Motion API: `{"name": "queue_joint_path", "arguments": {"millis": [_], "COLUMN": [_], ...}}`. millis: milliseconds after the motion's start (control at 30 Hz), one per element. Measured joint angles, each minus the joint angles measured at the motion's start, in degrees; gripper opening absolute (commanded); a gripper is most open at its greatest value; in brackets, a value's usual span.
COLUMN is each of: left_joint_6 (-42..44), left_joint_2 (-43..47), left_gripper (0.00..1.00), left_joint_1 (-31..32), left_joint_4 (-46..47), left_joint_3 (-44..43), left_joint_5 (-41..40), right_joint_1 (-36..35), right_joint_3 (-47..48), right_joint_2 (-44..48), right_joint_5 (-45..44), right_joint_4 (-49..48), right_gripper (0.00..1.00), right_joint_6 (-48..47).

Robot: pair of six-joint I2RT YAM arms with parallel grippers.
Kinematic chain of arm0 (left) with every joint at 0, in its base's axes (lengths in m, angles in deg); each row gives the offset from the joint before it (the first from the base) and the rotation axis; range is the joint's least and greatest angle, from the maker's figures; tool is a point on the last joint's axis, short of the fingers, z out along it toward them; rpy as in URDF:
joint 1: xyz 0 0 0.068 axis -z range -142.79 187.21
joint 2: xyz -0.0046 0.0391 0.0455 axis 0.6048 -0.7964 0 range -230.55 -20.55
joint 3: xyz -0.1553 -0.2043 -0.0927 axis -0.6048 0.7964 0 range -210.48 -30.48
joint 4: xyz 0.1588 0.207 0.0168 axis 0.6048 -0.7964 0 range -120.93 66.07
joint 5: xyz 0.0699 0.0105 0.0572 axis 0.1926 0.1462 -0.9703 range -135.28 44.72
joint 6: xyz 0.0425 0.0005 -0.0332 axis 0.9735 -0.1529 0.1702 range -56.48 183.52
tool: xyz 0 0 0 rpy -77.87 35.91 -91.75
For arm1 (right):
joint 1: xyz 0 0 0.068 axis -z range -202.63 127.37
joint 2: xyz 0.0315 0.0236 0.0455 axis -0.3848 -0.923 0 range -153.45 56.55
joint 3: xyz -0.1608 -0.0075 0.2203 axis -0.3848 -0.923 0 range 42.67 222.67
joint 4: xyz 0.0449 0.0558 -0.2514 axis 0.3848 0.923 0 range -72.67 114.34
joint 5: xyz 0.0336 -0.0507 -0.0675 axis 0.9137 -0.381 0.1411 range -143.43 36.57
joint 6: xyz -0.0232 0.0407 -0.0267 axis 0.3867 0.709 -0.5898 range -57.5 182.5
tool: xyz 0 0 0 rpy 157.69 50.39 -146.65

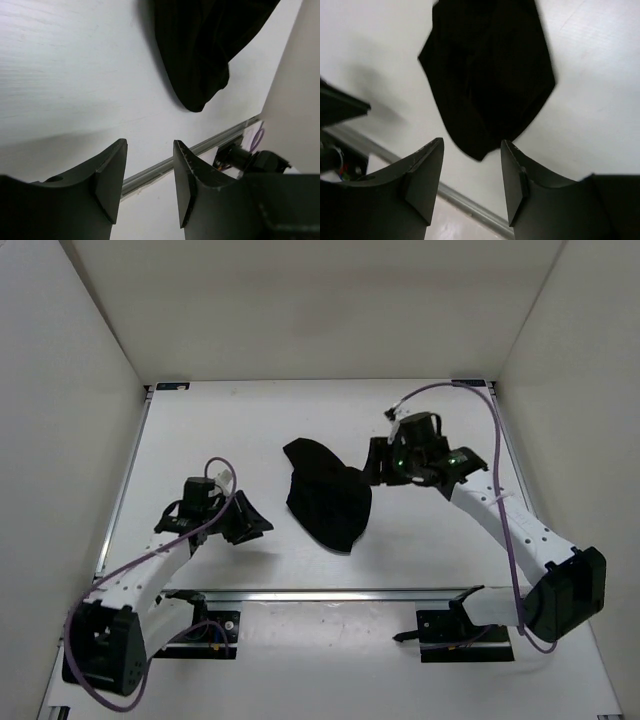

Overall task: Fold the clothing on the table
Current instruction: Flatten the skirt out

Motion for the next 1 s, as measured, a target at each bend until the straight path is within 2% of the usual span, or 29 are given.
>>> {"name": "queue_joint_path", "arguments": {"millis": [133,300,433,667,700,733,767,800,900,1000], "left_joint_6": [-1.14,-2.47,-2.91,-3.74,-3.78,-3.8,-3.78,-3.78,-3.76,-3.63], "left_joint_2": [-8.04,-16.94,-20.68,-21.18,-21.18,-21.18,-21.18,-21.18,-21.42,-23.5], "left_gripper": [0.53,0.53,0.53,0.53,0.53,0.54,0.53,0.54,0.54,0.54], "left_joint_1": [5.73,5.46,4.76,3.32,3.13,2.93,2.75,2.54,2.05,2.58], "left_joint_4": [4.46,9.29,12.52,15.45,15.56,15.63,15.63,15.63,15.8,16.02], "left_joint_3": [-1.14,-3.39,-5.25,-5.14,-5.14,-5.11,-5.11,-5.11,-5.11,-5.9], "left_joint_5": [-1.77,-3.91,-4.52,-4.52,-4.52,-4.52,-4.52,-4.52,-4.5,-4.59], "right_joint_1": [-8.39,-15.3,-17.53,-19.15,-19.26,-19.45,-19.54,-19.54,-19.41,-18.78], "right_joint_3": [-11.52,-21.22,-21.0,-13.97,-13.29,-12.66,-12.15,-11.72,-10.4,-11.93], "right_joint_2": [2.1,1.86,-2.67,-17.16,-18.88,-20.57,-22.03,-23.19,-24.13,-21.18], "right_joint_5": [-1.6,-4.15,-5.7,-7.52,-7.63,-7.67,-7.74,-7.78,-8.07,-6.97], "right_joint_4": [-2.91,-4.35,-7.61,-10.75,-10.84,-10.73,-10.51,-10.03,-8.61,-9.35], "right_gripper": [0.4,0.41,0.42,0.42,0.4,0.29,0.08,0.0,0.0,0.0], "right_joint_6": [2.08,5.55,6.54,7.67,7.91,8.35,8.76,8.92,10.4,11.06]}}
